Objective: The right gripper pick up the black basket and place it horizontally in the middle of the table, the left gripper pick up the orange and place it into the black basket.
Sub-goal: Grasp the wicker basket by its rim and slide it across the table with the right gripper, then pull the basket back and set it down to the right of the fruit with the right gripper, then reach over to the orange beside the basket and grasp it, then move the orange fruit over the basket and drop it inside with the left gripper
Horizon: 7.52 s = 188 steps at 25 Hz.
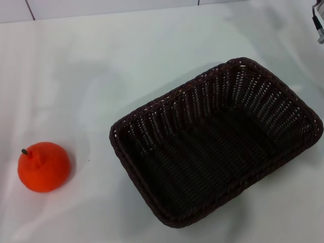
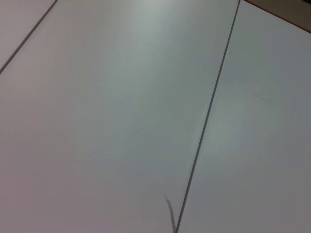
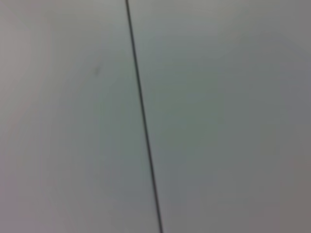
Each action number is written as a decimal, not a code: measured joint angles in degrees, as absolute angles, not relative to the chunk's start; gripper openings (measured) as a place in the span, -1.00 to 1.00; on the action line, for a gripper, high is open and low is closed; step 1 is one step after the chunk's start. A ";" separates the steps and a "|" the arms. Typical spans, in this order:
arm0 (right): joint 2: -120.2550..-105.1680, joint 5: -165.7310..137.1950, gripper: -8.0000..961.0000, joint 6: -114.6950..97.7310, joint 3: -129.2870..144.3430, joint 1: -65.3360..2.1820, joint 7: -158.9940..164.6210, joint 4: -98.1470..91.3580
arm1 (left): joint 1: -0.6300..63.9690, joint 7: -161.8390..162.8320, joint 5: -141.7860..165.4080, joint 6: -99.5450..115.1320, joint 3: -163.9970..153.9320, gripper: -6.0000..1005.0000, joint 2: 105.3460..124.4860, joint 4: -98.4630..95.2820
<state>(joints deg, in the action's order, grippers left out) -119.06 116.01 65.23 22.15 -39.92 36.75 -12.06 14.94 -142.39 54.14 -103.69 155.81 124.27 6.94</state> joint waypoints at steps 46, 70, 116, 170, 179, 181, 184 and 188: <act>-109.54 26.90 0.28 106.91 43.12 -46.68 137.79 -63.68 | 16.12 -142.25 54.05 -104.00 159.43 0.77 124.10 7.29; -111.04 26.04 -0.39 95.97 45.92 -45.47 131.57 -47.01 | 16.63 -142.20 54.05 -103.30 159.96 0.77 124.20 6.94; -114.00 48.57 -0.54 76.89 23.69 -40.14 136.93 -25.70 | 16.71 -142.21 54.08 -102.40 159.52 0.77 124.15 6.77; -113.43 62.20 0.45 62.59 22.07 -41.49 123.45 -27.33 | 4.81 -129.64 76.91 -85.75 126.46 -0.17 115.52 15.30; -113.48 62.38 0.44 62.38 21.72 -41.28 122.72 -27.33 | 4.96 -129.63 76.54 -91.93 128.28 -0.61 115.45 15.67; -113.52 62.96 0.44 62.34 21.68 -41.04 122.41 -27.33 | 5.14 -129.60 76.52 -95.97 130.32 -0.66 115.38 15.68; -113.54 64.26 0.44 62.40 21.71 -40.52 121.47 -27.28 | 6.04 -129.45 76.49 -101.87 134.34 -0.69 115.50 15.75; -113.80 65.79 0.45 62.77 22.07 -40.17 119.91 -27.24 | 9.99 -126.36 76.46 -107.56 141.46 -0.73 117.19 16.75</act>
<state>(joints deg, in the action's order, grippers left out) -113.80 65.79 62.77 22.07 -40.17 119.91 -27.24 9.99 -126.36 76.46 -107.56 141.46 117.19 16.75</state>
